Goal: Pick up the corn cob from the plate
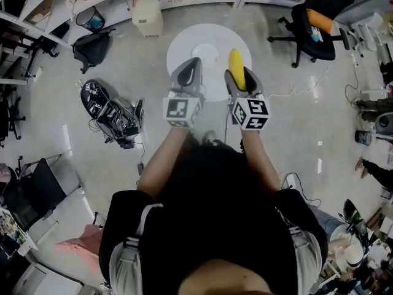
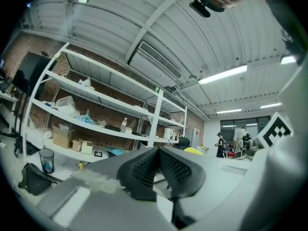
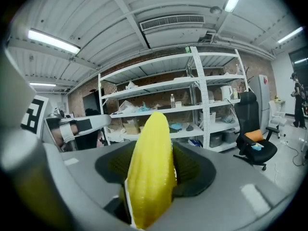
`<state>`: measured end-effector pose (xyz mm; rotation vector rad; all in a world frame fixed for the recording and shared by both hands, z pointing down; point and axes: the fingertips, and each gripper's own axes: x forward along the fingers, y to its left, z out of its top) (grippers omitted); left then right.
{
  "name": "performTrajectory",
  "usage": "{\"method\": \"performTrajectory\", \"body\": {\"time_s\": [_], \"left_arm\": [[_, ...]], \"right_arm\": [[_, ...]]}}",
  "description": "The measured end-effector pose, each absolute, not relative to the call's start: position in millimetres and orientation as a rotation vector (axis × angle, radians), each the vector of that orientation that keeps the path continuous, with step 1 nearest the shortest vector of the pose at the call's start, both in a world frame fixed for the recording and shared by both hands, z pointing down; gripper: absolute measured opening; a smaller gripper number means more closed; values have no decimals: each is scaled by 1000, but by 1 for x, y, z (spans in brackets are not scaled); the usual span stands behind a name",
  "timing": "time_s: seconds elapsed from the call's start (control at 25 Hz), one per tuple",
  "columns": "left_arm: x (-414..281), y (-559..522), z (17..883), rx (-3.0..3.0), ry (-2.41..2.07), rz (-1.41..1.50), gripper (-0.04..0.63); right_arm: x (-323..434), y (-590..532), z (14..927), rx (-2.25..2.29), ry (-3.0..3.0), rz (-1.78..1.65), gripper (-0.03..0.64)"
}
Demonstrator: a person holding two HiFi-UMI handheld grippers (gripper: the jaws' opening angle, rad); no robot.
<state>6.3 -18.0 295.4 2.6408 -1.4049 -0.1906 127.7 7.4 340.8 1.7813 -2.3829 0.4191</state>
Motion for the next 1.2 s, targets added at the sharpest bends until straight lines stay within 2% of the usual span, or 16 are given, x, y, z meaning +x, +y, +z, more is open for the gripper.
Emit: {"method": "performTrajectory", "body": {"time_s": [1.2], "left_arm": [[16,-8,280,2674,-1435,-198,0]], "right_arm": [[141,19,303,1802,-2481,333,244]]}}
